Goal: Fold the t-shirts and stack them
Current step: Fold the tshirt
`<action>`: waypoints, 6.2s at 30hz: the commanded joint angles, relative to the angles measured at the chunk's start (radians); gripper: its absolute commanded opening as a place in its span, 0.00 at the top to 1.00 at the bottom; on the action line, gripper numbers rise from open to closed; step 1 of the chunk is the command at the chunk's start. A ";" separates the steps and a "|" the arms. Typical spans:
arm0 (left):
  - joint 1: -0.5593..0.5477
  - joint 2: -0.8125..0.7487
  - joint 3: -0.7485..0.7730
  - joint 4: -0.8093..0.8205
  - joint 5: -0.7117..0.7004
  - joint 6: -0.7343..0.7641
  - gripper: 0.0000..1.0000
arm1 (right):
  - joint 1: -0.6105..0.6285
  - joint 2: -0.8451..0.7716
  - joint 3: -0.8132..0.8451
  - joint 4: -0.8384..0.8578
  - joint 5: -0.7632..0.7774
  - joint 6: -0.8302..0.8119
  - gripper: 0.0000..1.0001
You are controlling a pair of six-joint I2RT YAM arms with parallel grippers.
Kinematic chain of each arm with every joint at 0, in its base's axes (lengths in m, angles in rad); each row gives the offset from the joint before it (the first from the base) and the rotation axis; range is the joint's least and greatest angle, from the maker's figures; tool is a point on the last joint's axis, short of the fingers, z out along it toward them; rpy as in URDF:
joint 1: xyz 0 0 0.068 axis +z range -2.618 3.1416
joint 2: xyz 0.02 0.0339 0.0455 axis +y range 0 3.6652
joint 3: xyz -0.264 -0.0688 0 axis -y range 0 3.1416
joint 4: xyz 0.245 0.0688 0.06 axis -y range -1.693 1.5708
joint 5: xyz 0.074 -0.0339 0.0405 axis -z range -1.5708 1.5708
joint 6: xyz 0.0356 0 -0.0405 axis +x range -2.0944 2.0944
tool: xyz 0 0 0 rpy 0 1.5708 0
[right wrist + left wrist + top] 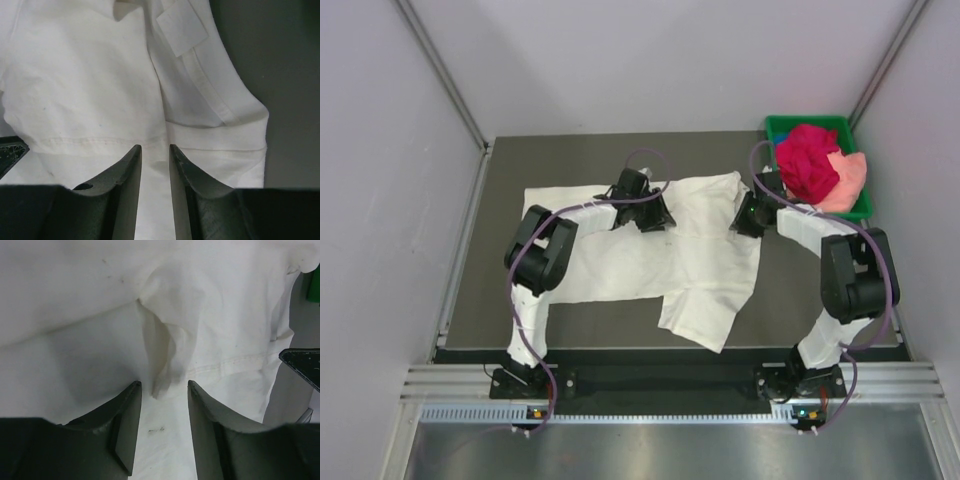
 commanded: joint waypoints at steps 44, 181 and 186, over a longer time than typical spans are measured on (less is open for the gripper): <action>-0.034 -0.001 0.184 -0.240 -0.043 0.009 1.00 | 0.044 -0.154 -0.064 0.005 0.084 0.100 1.00; 0.079 -0.099 0.007 -0.033 0.200 0.160 0.46 | 0.099 -0.017 0.014 -0.026 0.098 0.080 0.60; 0.059 -0.061 0.016 -0.033 0.182 0.164 0.46 | 0.116 -0.006 -0.015 -0.001 0.097 0.094 0.62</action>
